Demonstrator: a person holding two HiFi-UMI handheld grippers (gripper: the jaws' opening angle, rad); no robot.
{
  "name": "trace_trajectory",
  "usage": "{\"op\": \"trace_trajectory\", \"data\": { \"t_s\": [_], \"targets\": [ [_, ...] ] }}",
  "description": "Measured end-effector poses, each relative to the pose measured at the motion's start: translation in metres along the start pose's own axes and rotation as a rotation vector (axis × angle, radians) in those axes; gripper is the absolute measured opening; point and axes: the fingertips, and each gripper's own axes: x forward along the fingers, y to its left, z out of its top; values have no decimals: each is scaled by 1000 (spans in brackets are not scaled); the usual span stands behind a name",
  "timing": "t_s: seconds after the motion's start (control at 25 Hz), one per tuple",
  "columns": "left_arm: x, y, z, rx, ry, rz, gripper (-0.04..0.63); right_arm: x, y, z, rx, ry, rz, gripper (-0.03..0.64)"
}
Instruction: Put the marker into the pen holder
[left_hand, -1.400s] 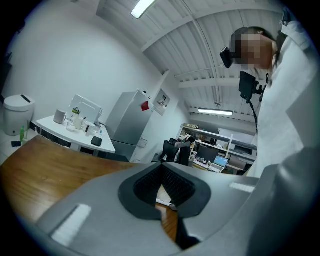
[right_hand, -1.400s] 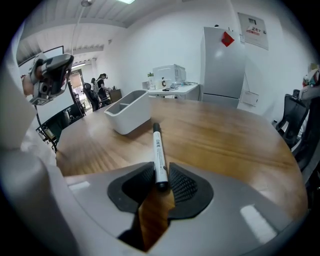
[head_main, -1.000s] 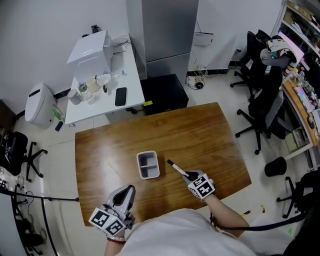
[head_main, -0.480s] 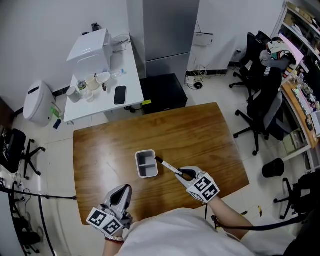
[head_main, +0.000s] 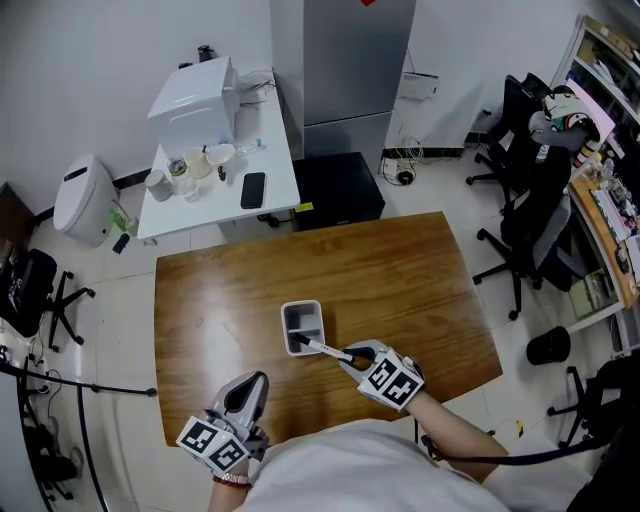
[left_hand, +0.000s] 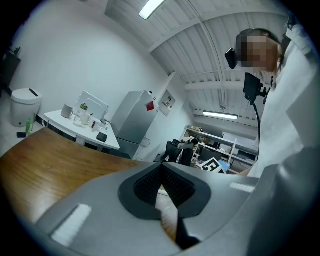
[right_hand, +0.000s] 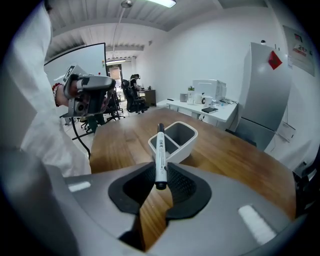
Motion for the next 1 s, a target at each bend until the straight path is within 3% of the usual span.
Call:
{"op": "trace_trajectory", "data": {
  "t_s": [0.32, 0.8, 1.0],
  "targets": [
    [-5, 9, -4, -25, -1, 4, -17, 14, 0, 8, 9, 22, -10, 67],
    [-9, 17, -2, -31, 1, 5, -17, 17, -4, 28, 29, -57, -59, 71],
    [-12, 18, 1, -29, -9, 2, -17, 14, -8, 35, 49, -99, -93, 127]
  ]
}}
